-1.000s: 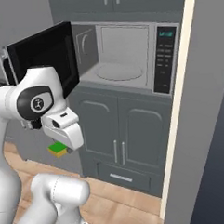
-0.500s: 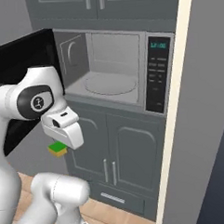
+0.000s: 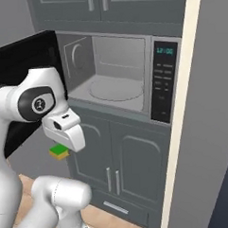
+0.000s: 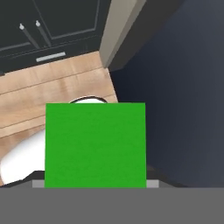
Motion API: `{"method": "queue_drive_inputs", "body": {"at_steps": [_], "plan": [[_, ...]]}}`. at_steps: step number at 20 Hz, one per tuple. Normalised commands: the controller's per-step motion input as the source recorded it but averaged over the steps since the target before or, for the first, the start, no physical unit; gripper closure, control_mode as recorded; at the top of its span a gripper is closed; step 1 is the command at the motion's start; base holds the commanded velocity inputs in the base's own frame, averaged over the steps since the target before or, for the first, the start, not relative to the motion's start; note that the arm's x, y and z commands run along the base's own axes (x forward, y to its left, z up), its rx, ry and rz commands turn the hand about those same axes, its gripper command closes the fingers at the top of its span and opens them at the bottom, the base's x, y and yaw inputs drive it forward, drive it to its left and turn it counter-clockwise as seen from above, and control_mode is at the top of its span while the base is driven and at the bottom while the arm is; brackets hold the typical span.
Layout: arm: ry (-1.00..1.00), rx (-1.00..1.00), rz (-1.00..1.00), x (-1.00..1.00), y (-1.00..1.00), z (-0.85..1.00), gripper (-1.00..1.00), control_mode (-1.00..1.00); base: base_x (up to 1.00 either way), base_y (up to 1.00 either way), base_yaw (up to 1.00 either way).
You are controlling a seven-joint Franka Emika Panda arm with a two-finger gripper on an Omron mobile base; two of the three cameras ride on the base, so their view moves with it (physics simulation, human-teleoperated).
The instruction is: Place the sponge inside the microwave to prepare for sanitizing.
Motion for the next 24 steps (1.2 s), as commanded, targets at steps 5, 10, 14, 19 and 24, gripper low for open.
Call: {"method": "queue_drive_inputs", "body": {"at_steps": [5,10,14,19,24], "plan": [[0.00,0.00,0.00,0.00,0.00,0.00,1.00,1.00,0.37,-0.10,0.28],[0.00,0.00,0.00,0.00,0.00,0.00,1.00,1.00,0.50,-0.26,0.27],[0.00,0.00,0.00,0.00,0.00,0.00,1.00,1.00,0.42,-0.30,0.19],[0.00,0.00,0.00,0.00,0.00,0.00,1.00,1.00,0.40,-0.34,0.16],[0.00,0.00,0.00,0.00,0.00,0.00,1.00,1.00,0.09,-0.08,0.07]]}}
